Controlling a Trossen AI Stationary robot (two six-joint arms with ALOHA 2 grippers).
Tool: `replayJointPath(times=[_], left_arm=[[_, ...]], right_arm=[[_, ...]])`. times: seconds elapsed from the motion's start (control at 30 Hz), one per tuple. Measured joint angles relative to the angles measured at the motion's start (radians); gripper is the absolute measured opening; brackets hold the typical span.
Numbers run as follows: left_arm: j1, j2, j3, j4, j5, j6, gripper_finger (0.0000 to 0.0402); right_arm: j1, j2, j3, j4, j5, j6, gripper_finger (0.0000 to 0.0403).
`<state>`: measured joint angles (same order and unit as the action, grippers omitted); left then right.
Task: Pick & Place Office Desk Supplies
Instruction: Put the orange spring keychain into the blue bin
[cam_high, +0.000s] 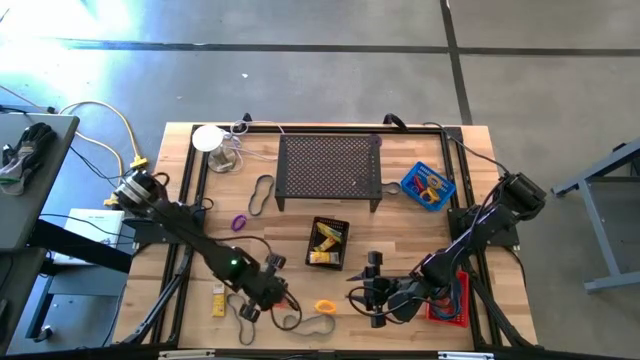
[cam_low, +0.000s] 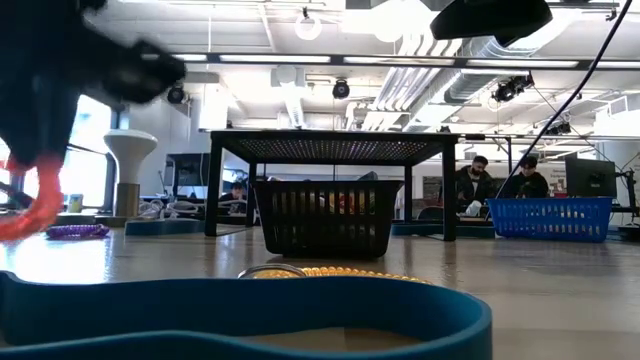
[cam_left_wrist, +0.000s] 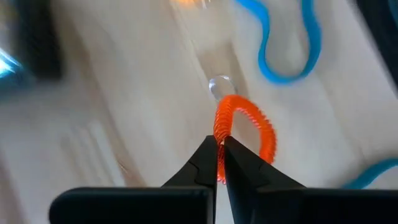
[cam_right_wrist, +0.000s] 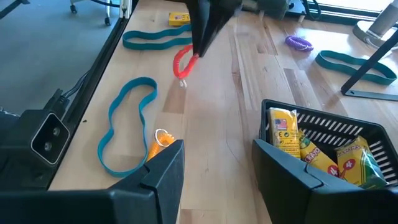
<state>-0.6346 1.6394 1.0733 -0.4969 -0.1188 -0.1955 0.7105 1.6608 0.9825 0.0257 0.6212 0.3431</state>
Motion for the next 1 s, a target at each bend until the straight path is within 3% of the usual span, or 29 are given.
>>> replayJointPath(times=[0.23,0.33,0.47,0.77,1.0], left_arm=[[-0.032,-0.039,0.002,0.130,-0.294,0.033,0.0007],[-0.028,-0.039,0.002,0.158,-0.367,0.011,0.0007],[-0.021,-0.039,0.002,0.240,-0.396,-0.008,0.0007],[-0.031,-0.039,0.003,0.494,-0.406,0.153,0.0007],[-0.029,-0.039,0.003,0.525,-0.549,0.165,0.0007]], right_arm=[[-0.006,0.000,0.000,0.000,0.000,0.000,0.0176],[-0.007,0.000,0.000,0.000,0.000,0.000,0.0176],[-0.014,0.000,0.000,0.000,0.000,0.022,0.0176],[-0.080,0.000,0.000,0.008,0.003,0.152,0.0176],[-0.132,0.000,0.000,0.121,-0.084,0.137,0.0176]])
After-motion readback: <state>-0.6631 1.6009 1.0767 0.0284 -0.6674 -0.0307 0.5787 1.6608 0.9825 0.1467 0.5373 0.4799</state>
